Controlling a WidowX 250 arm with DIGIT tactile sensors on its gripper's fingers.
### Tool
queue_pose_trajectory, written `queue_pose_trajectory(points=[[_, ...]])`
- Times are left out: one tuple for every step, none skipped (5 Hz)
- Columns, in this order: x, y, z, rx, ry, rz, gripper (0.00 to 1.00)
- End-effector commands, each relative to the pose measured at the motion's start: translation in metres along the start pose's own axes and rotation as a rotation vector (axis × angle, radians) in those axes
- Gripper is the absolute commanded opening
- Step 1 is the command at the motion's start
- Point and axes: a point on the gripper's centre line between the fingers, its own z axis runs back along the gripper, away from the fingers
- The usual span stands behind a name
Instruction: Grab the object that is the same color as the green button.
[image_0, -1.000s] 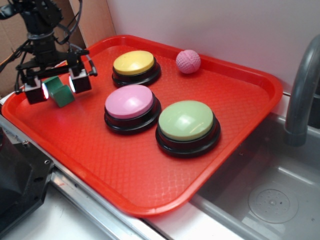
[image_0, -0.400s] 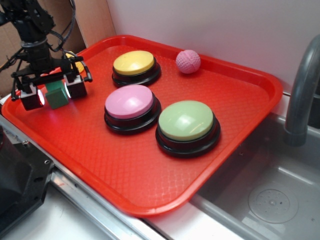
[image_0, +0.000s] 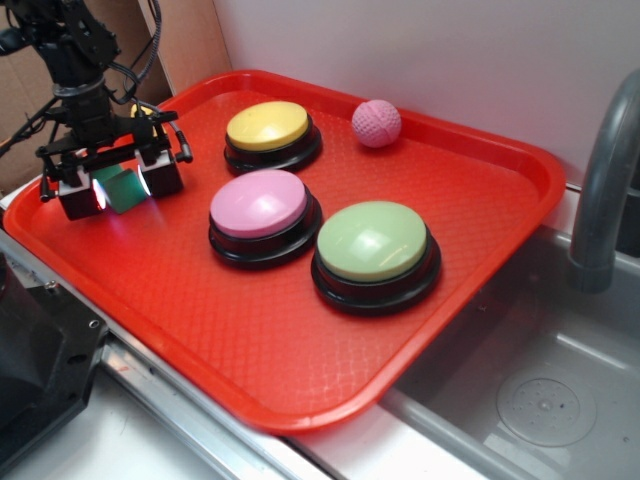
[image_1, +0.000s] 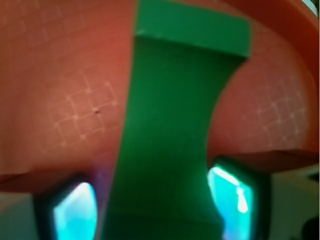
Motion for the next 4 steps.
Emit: queue_pose_trajectory(points=[[-0.011, -0.003, 0.063, -0.022, -0.011, -0.28, 0.0], [-0.037, -0.022, 0.113, -0.011, -0.104, -0.527, 0.0], [-0.066, -0.033, 0.155, -0.039, -0.161, -0.773, 0.0], [-0.093, -0.025, 0.169, -0.157, -0.235, -1.011, 0.0]])
